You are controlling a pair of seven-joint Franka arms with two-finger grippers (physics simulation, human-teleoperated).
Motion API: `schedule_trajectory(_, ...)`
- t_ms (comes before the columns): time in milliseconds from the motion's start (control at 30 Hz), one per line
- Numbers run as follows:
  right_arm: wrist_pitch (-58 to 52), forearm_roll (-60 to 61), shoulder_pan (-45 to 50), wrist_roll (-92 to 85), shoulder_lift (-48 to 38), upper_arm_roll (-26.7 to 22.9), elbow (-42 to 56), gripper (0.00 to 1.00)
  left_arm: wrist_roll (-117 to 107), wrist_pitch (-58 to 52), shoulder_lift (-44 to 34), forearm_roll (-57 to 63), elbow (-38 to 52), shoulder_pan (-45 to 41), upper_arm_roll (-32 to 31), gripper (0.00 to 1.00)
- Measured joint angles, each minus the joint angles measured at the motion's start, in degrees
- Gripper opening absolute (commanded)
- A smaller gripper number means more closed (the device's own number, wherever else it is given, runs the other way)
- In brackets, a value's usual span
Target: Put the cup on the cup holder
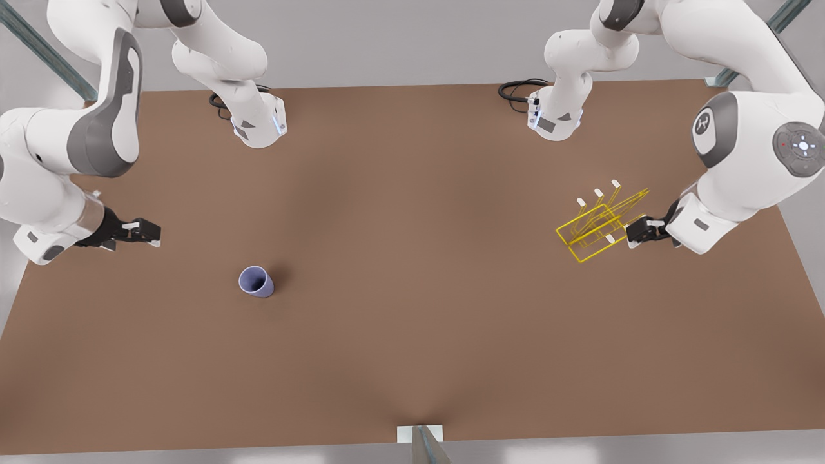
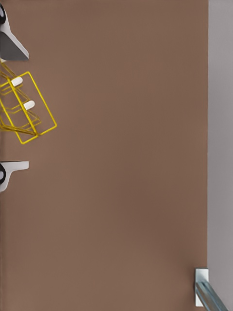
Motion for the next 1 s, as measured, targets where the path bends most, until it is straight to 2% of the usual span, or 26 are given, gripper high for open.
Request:
schedule_trajectory(167,3.28,2.04,0.87,-0.12,-2.13,0.55,-6.90,1.00,0.89,-0.13,0.04,0.32,-0.29,0.01,0.18,1.00)
schedule_trajectory(300,6.85,2.32,5.96,0.55,-0.30,0.70,-10.19,1.00,1.45,-0.45,0.11,0.42,-0.67,0.17,0.65,1.00)
schedule_trajectory(633,17.53,-0.98,16.07,5.82,16.42,-0.89,-5.37,1.00,2.48,-0.70,0.66,0.41,-0.70,0.17,0.79,1.00)
schedule_trajectory(1000,30.84,-1.65,17.63,11.38,12.72,-1.31,-21.25,1.00,3.08,-0.61,1.41,0.50,-0.70,0.17,0.79,1.00)
